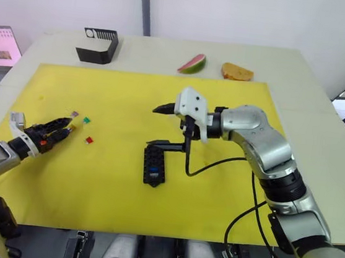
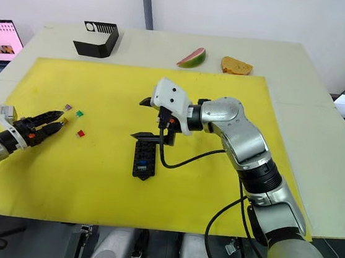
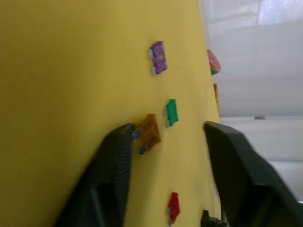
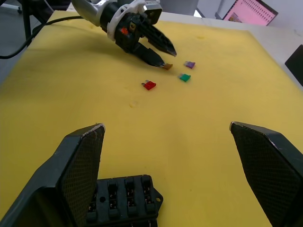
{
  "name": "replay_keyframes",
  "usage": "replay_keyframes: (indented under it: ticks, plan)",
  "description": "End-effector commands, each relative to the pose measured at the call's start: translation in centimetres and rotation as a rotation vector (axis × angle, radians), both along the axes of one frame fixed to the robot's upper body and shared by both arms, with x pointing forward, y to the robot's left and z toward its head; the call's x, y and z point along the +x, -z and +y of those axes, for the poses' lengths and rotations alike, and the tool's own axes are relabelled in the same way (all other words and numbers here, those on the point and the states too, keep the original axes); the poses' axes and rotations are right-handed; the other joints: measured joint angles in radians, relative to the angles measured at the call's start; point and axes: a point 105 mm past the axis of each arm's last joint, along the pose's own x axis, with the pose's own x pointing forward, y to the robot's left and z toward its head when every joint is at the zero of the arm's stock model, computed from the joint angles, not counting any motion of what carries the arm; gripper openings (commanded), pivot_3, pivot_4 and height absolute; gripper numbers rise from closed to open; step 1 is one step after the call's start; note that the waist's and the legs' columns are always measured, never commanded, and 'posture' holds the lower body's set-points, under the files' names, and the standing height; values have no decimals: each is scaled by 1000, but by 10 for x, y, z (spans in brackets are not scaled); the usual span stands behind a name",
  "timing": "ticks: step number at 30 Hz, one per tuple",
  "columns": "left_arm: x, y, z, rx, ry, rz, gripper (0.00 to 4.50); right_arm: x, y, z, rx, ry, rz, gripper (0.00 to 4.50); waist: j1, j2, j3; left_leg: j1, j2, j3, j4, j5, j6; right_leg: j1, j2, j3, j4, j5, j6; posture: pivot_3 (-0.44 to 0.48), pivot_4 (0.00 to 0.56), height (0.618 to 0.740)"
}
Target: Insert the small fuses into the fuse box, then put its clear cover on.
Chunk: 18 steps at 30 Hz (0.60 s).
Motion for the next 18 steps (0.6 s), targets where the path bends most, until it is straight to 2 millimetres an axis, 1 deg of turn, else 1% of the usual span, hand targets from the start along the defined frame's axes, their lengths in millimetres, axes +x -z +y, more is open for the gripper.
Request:
replay_keyframes:
  ticks: [1, 2, 7, 9, 11, 13, 15, 17, 18]
  plan:
    - [-4, 5, 7, 32, -20, 20, 354, -4, -14, 1, 31, -13, -58, 4500, -1, 0, 0, 0, 0, 0, 0, 0, 0, 0, 0, 0, 0, 0, 0, 0, 150, 740]
    - [-5, 3, 8, 41, -16, 14, 27, -4, -14, 1, 33, -11, -58, 4500, -1, 0, 0, 0, 0, 0, 0, 0, 0, 0, 0, 0, 0, 0, 0, 0, 150, 740]
    - [-10, -18, 20, 63, -39, -41, 27, -6, -11, -3, 41, -2, -50, 4500, -5, 0, 0, -1, 0, 0, -1, 0, 0, -2, 0, 0, 0, 0, 0, 0, 150, 740]
    - [-14, -32, 21, 58, -24, -81, 27, -6, -11, -6, 54, 9, -47, 4500, -9, -1, 0, -1, 0, 0, -1, 0, 0, -3, 0, 0, 0, 0, 0, 0, 150, 740]
    - [-16, -50, 18, 46, -1, -139, 27, -6, -13, -9, 75, 28, -46, 4500, -9, -1, 1, -3, 0, 0, -2, 0, 0, -4, 0, 0, 0, 0, 0, 0, 150, 740]
    - [-17, -70, 8, 36, 37, -207, 27, -6, -15, -14, 109, 55, -39, 4500, -4, -2, 1, -5, 0, 0, -1, 0, 0, -6, 0, 0, 0, 0, 0, 0, 150, 740]
    - [-17, -88, -10, 60, 106, -278, 27, -4, -20, -18, 167, 95, -24, 4500, 2, -3, 1, -8, 0, 0, 0, 0, 0, -7, 0, 0, -1, 0, 0, 0, 150, 740]
    - [-17, -97, -28, 80, 167, -320, 27, -2, -25, -21, 232, 142, 3, 4500, 7, -3, 1, -10, 0, 0, 3, -1, 1, -7, 0, 0, -2, 0, 0, 0, 150, 740]
    - [-16, -103, -40, 78, 202, -343, 27, -1, -27, -22, 270, 169, 45, 4500, 7, -3, 1, -11, 0, -1, 4, -1, 1, -6, 0, 0, -3, 0, 0, 0, 150, 740]
